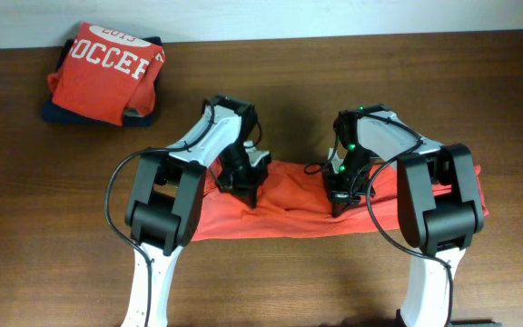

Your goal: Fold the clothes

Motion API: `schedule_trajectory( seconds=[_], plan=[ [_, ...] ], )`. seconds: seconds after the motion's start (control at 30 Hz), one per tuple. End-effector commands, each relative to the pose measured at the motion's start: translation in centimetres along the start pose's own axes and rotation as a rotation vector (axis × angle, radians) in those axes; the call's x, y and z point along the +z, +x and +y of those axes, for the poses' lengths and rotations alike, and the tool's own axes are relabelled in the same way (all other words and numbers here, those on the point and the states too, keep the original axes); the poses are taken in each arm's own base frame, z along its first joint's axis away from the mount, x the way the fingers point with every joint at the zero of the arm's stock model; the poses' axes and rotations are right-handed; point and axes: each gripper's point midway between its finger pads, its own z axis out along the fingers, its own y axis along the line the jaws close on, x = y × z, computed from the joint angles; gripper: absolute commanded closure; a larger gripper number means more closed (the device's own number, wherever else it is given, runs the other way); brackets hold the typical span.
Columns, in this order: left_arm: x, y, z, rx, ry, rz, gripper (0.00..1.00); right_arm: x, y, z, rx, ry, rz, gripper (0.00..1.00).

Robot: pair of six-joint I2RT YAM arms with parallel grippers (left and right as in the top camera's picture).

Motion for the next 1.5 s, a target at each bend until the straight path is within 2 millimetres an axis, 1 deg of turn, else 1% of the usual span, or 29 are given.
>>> schedule_trajectory(
  seconds=[0.0,0.17,0.37,0.5,0.67,0.77,0.87,1.07,1.23,1.27,1.47],
  plan=[
    [1.3,0.8,1.5,-0.012,-0.038,0.034,1.0,0.0,0.5,-1.0,0.008,0.028,0.017,0.96],
    [2.1,1.0,2.1,-0.024,-0.052,0.042,1.0,-0.1,1.0,-2.2,0.02,0.087,0.037,0.96],
    [1.8,0.9,3.0,-0.039,-0.067,0.033,1.0,-0.5,1.6,-3.7,0.074,0.071,0.057,0.96],
    [1.4,0.8,3.7,-0.06,-0.058,0.026,1.0,-0.8,1.5,-5.5,0.115,0.081,0.051,0.96],
    [1.0,0.8,4.5,-0.083,-0.047,0.02,1.0,-1.2,1.6,-7.0,0.168,0.054,0.046,0.96],
    [0.8,0.9,4.9,-0.097,-0.041,0.02,1.0,-1.2,1.9,-8.3,0.196,0.071,0.054,0.96],
    [0.6,0.9,5.1,-0.105,-0.037,0.017,1.0,-1.5,2.6,-10.2,0.231,0.106,0.07,0.96],
    [0.5,0.9,5.3,-0.109,-0.036,0.017,1.0,-2.1,3.8,-12.4,0.317,0.057,0.093,0.96],
    [0.5,1.0,5.3,-0.11,-0.036,0.019,1.0,-2.4,4.2,-14.3,0.386,0.016,0.082,0.95],
    [0.5,1.0,5.3,-0.11,-0.036,0.019,1.0,-2.5,4.3,-15.1,0.413,0.0,0.074,0.95],
    [0.5,1.0,5.3,-0.11,-0.035,0.019,1.0,-2.9,4.9,-18.1,0.514,-0.059,0.041,0.95]
  ],
)
